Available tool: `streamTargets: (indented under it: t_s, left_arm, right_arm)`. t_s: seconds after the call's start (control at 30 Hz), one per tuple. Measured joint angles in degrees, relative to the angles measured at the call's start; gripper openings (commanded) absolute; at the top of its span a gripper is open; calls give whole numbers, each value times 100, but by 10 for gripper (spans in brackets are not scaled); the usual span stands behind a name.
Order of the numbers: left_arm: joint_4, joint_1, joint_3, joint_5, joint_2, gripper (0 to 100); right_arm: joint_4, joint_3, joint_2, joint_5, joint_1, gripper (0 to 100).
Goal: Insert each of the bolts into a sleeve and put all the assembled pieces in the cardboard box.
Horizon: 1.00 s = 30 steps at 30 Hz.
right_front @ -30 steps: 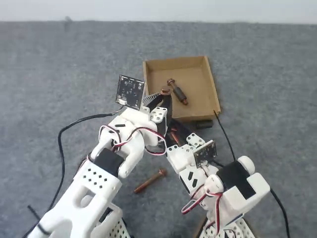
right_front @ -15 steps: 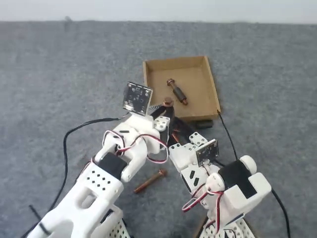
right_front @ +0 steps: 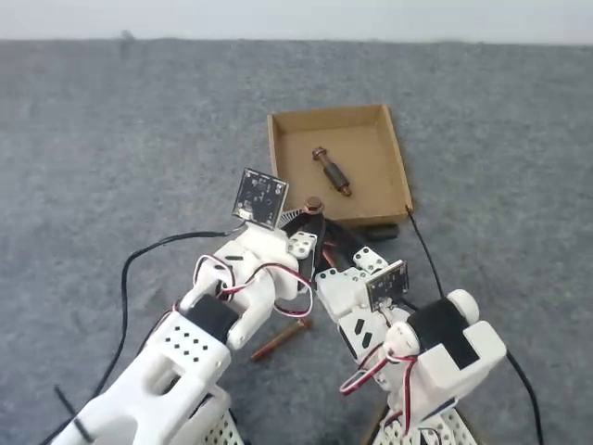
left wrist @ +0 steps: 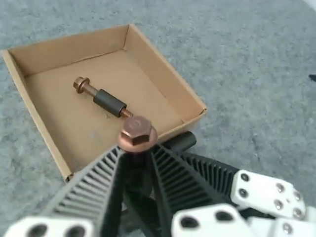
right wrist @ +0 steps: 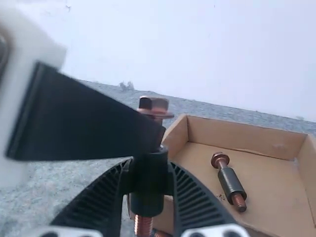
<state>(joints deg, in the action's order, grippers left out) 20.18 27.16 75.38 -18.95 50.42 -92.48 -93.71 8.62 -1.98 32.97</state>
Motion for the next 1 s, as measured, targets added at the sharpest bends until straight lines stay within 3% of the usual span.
streamTargets:
  t_s: [0.23, 0.43, 1.0]
  left_arm:
    - [-659, 18, 369, 9, 0, 21]
    - [-668, -18, 378, 0, 0, 143]
    - [-475, 0, 466, -18, -26, 141]
  right_arm:
    - [0, 0, 0, 0, -44, 6]
    - [0, 0, 0, 18, -167, 6]
    - [-44, 0, 26, 26, -290, 6]
